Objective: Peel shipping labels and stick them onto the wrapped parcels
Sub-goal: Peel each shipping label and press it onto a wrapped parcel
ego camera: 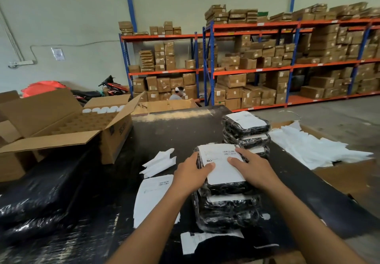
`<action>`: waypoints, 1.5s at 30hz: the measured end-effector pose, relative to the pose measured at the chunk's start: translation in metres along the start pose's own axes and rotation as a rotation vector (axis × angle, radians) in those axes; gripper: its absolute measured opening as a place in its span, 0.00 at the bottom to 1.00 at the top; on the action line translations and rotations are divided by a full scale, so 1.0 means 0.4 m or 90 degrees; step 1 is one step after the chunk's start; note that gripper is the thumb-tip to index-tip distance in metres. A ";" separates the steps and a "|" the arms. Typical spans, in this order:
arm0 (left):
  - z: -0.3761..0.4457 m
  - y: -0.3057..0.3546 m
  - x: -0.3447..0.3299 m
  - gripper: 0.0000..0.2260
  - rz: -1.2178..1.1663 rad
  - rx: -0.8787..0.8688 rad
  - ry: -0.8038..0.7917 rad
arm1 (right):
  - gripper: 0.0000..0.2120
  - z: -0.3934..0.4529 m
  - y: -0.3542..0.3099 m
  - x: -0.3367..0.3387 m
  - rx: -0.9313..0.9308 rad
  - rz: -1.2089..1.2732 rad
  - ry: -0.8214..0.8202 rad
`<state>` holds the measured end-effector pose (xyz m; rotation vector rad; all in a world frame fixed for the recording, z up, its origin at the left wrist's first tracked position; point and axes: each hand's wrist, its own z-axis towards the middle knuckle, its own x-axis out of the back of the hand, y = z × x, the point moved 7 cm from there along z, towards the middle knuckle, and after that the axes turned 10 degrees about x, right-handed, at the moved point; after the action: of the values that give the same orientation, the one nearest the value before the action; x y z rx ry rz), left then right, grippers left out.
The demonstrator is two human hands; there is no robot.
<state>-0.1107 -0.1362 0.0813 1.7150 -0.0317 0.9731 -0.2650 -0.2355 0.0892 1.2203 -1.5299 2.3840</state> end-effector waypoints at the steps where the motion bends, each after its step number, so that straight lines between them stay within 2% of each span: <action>1: -0.002 -0.001 0.000 0.22 -0.005 -0.001 -0.001 | 0.28 -0.001 0.000 0.001 -0.004 0.000 -0.004; 5: -0.018 -0.024 0.018 0.18 -0.072 -0.017 -0.020 | 0.27 -0.006 -0.015 0.005 -0.006 -0.106 -0.021; 8: -0.033 -0.081 0.041 0.26 -0.108 0.032 -0.024 | 0.23 -0.024 -0.072 -0.023 0.055 -0.188 0.005; 13: -0.018 -0.181 0.127 0.21 -0.120 0.083 0.036 | 0.13 -0.067 -0.279 -0.144 0.290 -0.116 0.018; 18: -0.021 -0.290 0.217 0.18 0.003 0.115 0.144 | 0.13 -0.077 -0.351 -0.319 0.364 -0.033 -0.072; 22: -0.032 -0.414 0.242 0.20 0.070 0.194 0.160 | 0.16 -0.061 -0.277 -0.481 0.289 -0.023 -0.162; 26: -0.037 -0.495 0.246 0.25 0.068 0.224 0.169 | 0.22 -0.004 -0.169 -0.539 0.157 -0.025 -0.126; 30: -0.032 -0.520 0.233 0.26 0.070 0.181 0.160 | 0.25 0.020 -0.106 -0.561 0.049 0.003 -0.127; 35: -0.002 -0.515 0.201 0.18 0.049 0.081 0.119 | 0.19 0.052 -0.044 -0.584 -0.031 0.041 -0.089; 38: 0.002 -0.529 0.190 0.18 0.049 0.065 0.114 | 0.14 0.066 -0.029 -0.590 -0.063 0.055 -0.065; 42: 0.004 -0.541 0.190 0.18 0.041 0.047 0.098 | 0.15 0.072 -0.039 -0.575 -0.102 0.070 -0.020; 45: 0.008 -0.557 0.192 0.25 0.041 0.050 0.058 | 0.20 0.062 -0.044 -0.570 -0.115 0.050 0.005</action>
<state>0.0474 -0.0184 -0.0479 1.7484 0.0118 1.1127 -0.0866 -0.1669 -0.0385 1.1330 -1.7775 2.2324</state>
